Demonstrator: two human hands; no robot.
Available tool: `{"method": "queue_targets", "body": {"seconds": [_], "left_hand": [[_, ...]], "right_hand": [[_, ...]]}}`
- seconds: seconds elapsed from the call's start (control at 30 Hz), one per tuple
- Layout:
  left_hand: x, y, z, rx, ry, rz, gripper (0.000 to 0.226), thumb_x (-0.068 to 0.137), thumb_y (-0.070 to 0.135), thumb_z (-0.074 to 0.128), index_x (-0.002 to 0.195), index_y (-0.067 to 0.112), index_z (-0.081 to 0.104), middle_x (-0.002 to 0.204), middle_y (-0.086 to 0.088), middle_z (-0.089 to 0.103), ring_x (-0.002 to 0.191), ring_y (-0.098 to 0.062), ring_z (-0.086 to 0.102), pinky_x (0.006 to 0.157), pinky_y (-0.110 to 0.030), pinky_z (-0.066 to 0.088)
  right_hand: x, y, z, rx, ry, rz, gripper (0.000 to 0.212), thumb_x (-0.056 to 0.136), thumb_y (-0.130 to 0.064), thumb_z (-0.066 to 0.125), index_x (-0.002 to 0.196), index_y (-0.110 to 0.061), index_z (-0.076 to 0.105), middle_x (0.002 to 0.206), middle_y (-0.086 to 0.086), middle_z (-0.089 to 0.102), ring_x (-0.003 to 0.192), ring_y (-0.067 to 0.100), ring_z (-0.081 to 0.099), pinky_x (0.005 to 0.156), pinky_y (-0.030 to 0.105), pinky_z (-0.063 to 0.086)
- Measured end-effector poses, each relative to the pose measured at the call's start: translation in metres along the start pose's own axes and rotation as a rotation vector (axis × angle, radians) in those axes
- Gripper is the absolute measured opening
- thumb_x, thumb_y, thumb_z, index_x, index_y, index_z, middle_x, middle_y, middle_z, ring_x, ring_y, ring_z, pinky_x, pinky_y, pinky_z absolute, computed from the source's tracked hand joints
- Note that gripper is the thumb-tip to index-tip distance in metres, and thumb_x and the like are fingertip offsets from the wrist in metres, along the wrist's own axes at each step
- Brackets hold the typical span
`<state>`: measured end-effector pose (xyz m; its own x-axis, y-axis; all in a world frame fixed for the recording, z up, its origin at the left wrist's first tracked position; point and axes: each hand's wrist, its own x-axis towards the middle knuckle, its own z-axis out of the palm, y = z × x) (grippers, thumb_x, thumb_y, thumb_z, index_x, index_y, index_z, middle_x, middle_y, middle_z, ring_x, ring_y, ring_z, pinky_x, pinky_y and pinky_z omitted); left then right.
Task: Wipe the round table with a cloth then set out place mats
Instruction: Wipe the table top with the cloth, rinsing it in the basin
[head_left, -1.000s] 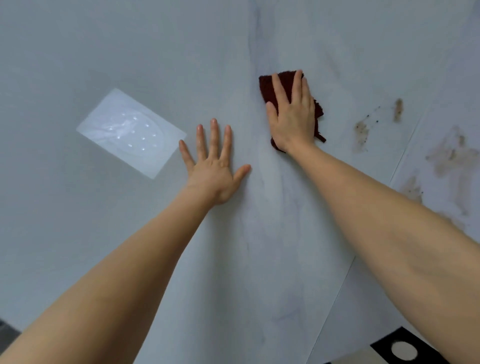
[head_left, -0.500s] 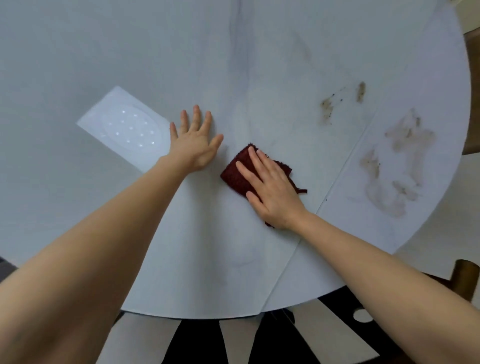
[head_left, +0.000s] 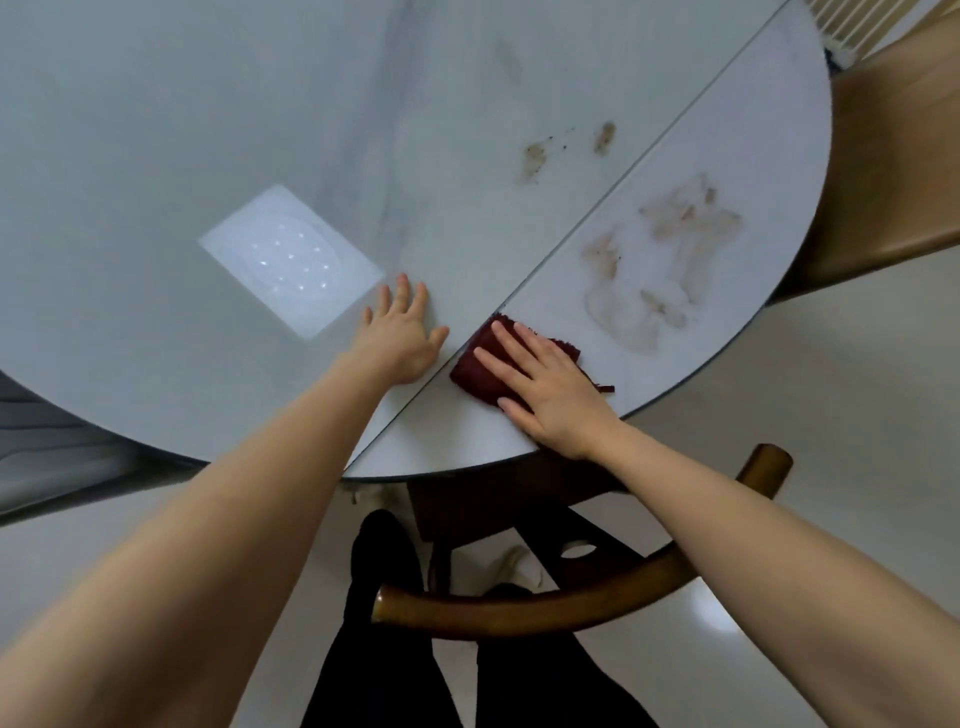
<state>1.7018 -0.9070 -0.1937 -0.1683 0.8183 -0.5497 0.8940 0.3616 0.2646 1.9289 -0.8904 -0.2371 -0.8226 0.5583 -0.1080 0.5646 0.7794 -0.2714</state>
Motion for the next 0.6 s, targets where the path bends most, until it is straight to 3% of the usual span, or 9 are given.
{"method": "queue_targets", "body": {"seconds": [0.1, 0.2, 0.3, 0.4, 0.53, 0.6], "left_hand": [[-0.013, 0.021, 0.01, -0.001, -0.06, 0.036, 0.067, 0.102, 0.043, 0.029, 0.154, 0.014, -0.003, 0.16, -0.006, -0.016, 0.148, -0.028, -0.009, 0.119, -0.042, 0.002], [-0.015, 0.027, 0.01, 0.017, -0.069, 0.03, 0.067, 0.103, 0.04, 0.03, 0.154, 0.014, -0.005, 0.16, -0.006, -0.017, 0.148, -0.029, -0.01, 0.119, -0.039, 0.003], [-0.014, 0.03, 0.007, 0.034, -0.095, 0.028, 0.069, 0.103, 0.041, 0.032, 0.154, 0.014, -0.007, 0.159, -0.006, -0.018, 0.147, -0.029, -0.011, 0.119, -0.038, 0.002], [-0.016, 0.029, 0.004, 0.041, -0.122, 0.046, 0.07, 0.102, 0.041, 0.034, 0.154, 0.015, -0.006, 0.16, -0.005, -0.017, 0.148, -0.028, -0.01, 0.119, -0.038, 0.003], [-0.018, 0.026, -0.002, 0.061, -0.171, 0.042, 0.069, 0.102, 0.039, 0.034, 0.154, 0.016, -0.005, 0.16, -0.003, -0.018, 0.148, -0.026, -0.009, 0.119, -0.04, 0.005], [-0.019, 0.026, -0.003, 0.066, -0.189, 0.056, 0.07, 0.102, 0.039, 0.034, 0.154, 0.015, -0.006, 0.16, -0.004, -0.019, 0.148, -0.027, -0.01, 0.12, -0.039, 0.004]], "right_hand": [[0.009, 0.004, -0.012, 0.015, 0.071, 0.26, 0.06, 0.096, -0.042, 0.029, 0.153, -0.025, 0.024, 0.162, 0.005, 0.012, 0.148, 0.03, 0.012, 0.12, 0.046, 0.014], [0.037, -0.007, -0.021, 0.015, 0.105, 0.539, 0.057, 0.1, -0.027, 0.037, 0.154, -0.019, 0.02, 0.162, 0.008, 0.01, 0.146, 0.034, 0.012, 0.118, 0.048, 0.013], [0.029, -0.022, -0.015, -0.058, 0.105, 0.396, 0.054, 0.093, -0.008, 0.043, 0.147, -0.012, 0.037, 0.155, 0.015, 0.029, 0.133, 0.043, 0.034, 0.103, 0.054, 0.033], [0.022, -0.018, -0.021, -0.361, 0.076, 0.282, 0.053, 0.081, -0.004, 0.038, 0.131, -0.01, 0.055, 0.136, 0.015, 0.052, 0.109, 0.038, 0.056, 0.08, 0.045, 0.048], [0.041, -0.026, -0.032, -0.31, 0.045, 0.49, 0.046, 0.09, -0.003, 0.041, 0.137, -0.002, 0.04, 0.143, 0.018, 0.037, 0.12, 0.038, 0.043, 0.092, 0.045, 0.039], [0.031, -0.036, -0.024, -0.323, 0.027, 0.418, 0.046, 0.085, -0.003, 0.044, 0.131, -0.002, 0.049, 0.137, 0.018, 0.046, 0.113, 0.037, 0.051, 0.083, 0.042, 0.045]]}}
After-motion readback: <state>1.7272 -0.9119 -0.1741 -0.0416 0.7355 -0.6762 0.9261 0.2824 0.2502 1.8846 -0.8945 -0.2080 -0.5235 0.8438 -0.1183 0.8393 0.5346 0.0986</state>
